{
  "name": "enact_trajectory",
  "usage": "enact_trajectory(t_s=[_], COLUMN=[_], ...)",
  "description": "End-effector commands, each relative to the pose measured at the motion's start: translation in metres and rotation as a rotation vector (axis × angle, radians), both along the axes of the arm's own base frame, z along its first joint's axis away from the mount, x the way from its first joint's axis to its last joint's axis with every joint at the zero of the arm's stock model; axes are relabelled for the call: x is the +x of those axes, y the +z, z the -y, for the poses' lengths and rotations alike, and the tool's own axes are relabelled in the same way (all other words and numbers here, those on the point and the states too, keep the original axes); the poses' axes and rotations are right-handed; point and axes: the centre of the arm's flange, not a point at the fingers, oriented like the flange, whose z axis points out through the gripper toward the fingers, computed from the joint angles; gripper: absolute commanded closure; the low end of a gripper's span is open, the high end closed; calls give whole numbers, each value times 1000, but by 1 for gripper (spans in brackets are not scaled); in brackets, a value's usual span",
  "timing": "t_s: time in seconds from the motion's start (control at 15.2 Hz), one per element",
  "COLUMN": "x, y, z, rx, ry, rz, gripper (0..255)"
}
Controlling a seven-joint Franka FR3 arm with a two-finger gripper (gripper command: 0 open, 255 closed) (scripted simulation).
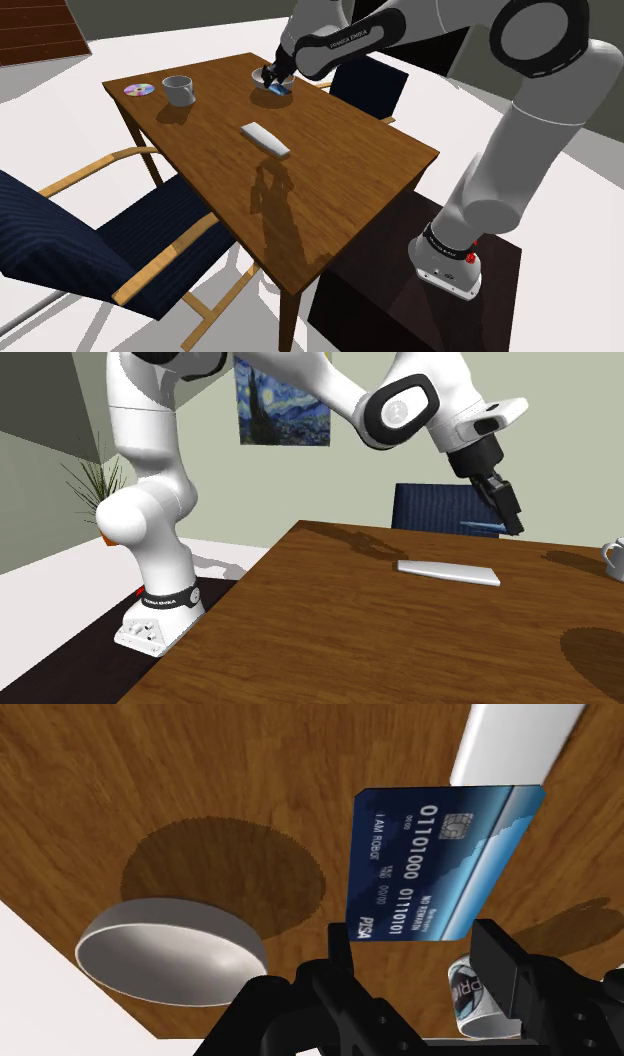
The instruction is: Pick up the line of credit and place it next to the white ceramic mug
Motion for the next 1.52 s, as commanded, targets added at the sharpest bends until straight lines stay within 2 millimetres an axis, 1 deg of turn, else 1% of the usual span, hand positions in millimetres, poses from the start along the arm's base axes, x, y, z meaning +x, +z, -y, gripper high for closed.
enact_trajectory(t_s=[0.0, 0.79, 0.86, 1.45], x=[27, 175, 185, 185], y=[0, 1, 1, -47], z=[-8, -64, -67, -67], rx=[1, 1, 1, 1], ry=[0, 0, 0, 0], rz=[0, 0, 0, 0], gripper=[255, 255, 255, 255])
